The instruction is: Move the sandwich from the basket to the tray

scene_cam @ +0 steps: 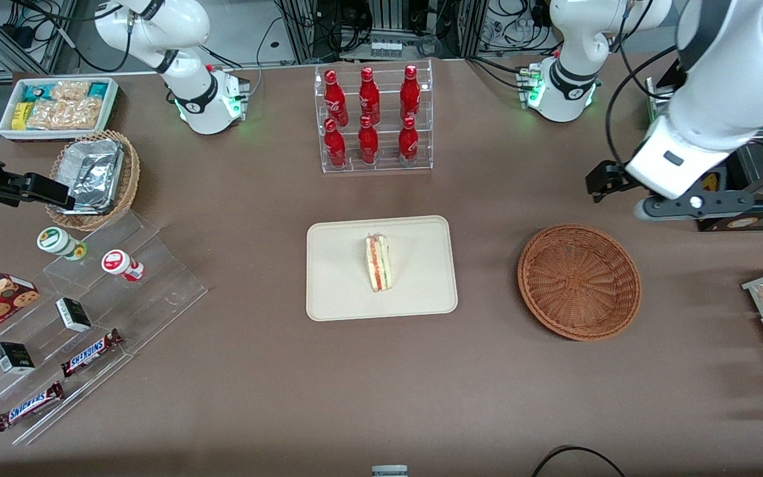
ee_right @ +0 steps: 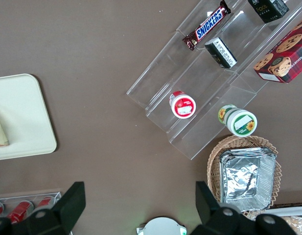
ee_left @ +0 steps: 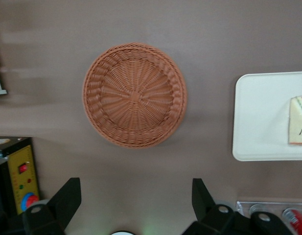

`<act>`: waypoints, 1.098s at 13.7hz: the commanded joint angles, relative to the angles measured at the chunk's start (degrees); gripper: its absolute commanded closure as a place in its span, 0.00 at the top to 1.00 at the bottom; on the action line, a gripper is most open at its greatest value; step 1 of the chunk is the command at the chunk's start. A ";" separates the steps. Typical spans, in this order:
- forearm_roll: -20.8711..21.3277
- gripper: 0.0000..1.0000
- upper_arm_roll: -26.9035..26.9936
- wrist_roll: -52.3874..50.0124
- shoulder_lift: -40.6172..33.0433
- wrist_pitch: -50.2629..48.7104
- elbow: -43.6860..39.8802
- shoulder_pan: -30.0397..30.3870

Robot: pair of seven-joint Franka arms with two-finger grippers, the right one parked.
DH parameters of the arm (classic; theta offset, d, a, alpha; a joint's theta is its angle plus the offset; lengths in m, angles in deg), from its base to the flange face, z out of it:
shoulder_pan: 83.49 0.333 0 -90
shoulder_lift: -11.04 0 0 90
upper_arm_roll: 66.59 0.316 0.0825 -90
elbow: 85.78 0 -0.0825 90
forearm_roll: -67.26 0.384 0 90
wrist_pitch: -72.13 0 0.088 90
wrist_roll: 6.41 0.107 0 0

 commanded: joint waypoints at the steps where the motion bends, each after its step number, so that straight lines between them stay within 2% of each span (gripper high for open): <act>1: -0.21 1.00 -0.43 4.72 -2.33 -0.61 1.43 2.89; 4: -0.47 1.00 -0.43 4.91 -1.80 -0.08 0.47 4.30; 10: -0.65 1.00 4.74 9.92 -2.42 -0.69 -0.50 3.87; 15: -0.82 1.00 5.46 9.92 -1.98 -1.31 -2.35 3.96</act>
